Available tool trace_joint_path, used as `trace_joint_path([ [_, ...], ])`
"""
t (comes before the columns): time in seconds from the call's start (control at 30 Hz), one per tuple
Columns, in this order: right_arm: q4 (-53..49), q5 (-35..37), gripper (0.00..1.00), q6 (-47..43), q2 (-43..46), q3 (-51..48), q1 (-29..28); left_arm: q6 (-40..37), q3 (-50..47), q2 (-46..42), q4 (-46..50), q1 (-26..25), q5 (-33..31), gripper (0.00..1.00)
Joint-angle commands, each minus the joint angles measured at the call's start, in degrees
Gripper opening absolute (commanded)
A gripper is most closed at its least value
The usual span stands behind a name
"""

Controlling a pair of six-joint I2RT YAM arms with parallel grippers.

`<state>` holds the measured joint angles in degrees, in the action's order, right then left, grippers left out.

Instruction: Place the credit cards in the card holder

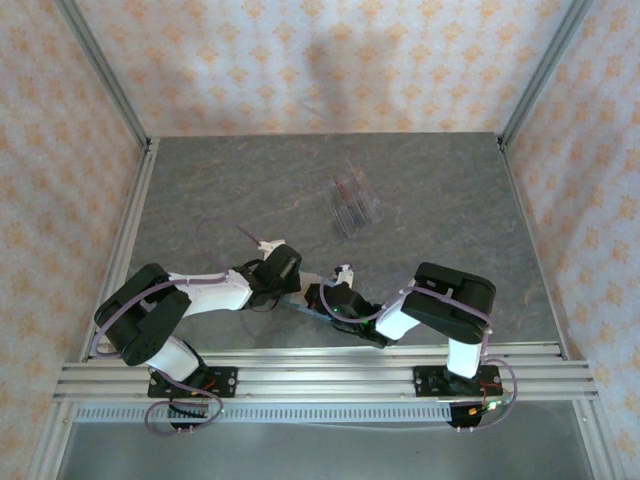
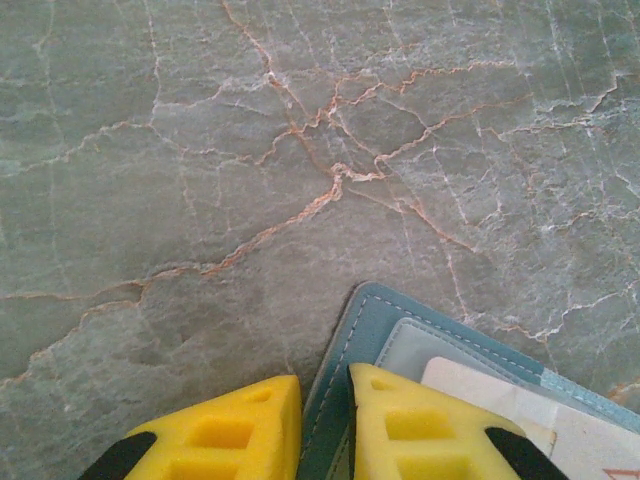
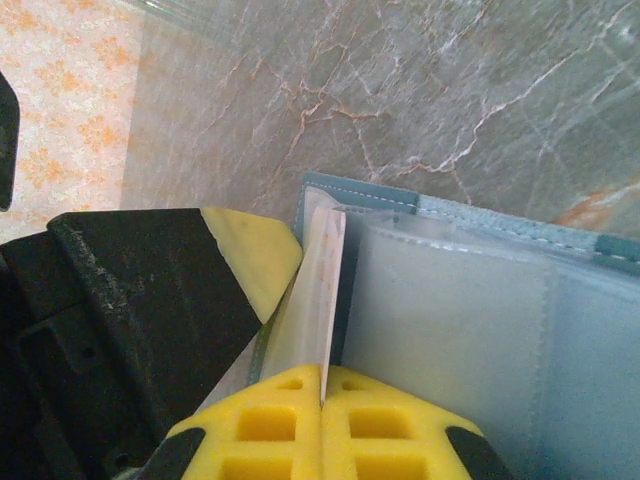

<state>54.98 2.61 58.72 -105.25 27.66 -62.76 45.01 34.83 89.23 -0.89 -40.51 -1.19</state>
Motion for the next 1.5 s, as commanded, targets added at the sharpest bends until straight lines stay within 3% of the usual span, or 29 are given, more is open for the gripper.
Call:
trace_joint_path([
  [0.0, -9.15, -1.18, 0.07, -0.09, -4.92, 0.44, -0.61, 1.17, -3.57, 4.48, 13.06, -2.55, 10.33, 0.21],
  [0.33, -18.58, -3.09, 0.26, -2.07, 4.88, 0.05, -0.09, 0.56, -2.82, -6.28, 16.76, 2.76, 17.41, 0.23],
  [0.67, -36.48, -9.05, 0.43, -7.66, 10.98, 7.55, 1.11, -2.26, -0.73, -13.73, 23.52, 5.18, 18.11, 0.26],
  [1.27, -54.63, -10.77, 0.46, -14.25, 12.7, 17.84, 2.92, -3.19, -0.53, -7.12, 19.72, 5.18, 17.76, 0.22],
  [1.33, -55.13, -11.26, 0.43, -14.65, 11.97, 18.67, 2.99, -3.09, -1.11, -7.14, 19.55, 5.25, 17.52, 0.22],
  [1.47, -55.15, -12.15, 0.3, -15.01, 10.37, 19.77, 3.01, -2.83, -2.14, -7.01, 18.76, 5.18, 17.63, 0.22],
])
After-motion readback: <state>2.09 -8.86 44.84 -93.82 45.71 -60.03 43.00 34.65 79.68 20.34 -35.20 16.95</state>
